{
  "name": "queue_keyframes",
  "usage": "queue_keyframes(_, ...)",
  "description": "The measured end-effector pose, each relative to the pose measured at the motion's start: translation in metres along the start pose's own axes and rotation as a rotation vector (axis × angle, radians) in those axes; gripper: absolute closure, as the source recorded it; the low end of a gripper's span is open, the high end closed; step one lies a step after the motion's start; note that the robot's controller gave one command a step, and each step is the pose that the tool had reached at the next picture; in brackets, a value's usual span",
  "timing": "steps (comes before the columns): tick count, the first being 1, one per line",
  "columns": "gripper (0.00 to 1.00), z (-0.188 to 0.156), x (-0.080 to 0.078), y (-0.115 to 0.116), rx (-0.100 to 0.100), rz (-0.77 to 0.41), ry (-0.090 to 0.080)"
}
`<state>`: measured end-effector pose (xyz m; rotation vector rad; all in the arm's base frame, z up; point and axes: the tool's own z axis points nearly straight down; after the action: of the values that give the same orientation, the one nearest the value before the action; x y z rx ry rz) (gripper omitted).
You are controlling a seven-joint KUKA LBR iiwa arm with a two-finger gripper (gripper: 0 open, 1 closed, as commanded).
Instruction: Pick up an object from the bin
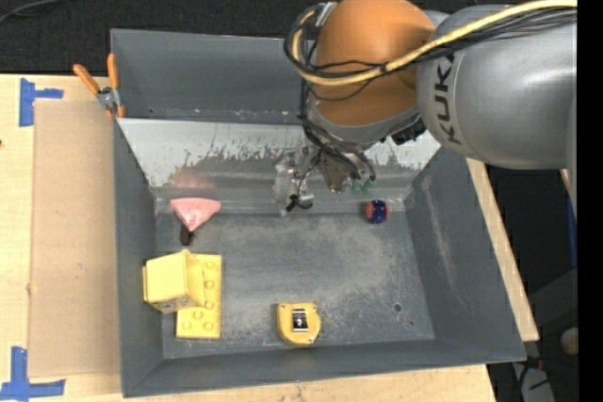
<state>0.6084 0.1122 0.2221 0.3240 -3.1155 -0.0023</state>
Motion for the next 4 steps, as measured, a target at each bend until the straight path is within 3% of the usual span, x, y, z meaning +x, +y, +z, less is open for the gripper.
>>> queue_keyframes(1,1.00,0.015,-0.015,0.030,0.001,-0.110,-0.012)
queue_keyframes(2,1.00,0.013,-0.008,0.065,0.001,-0.045,-0.010)
queue_keyframes(3,0.00,0.057,-0.008,0.093,-0.001,-0.004,-0.002)
queue_keyframes(4,0.00,0.064,-0.007,0.097,-0.001,0.000,0.003)
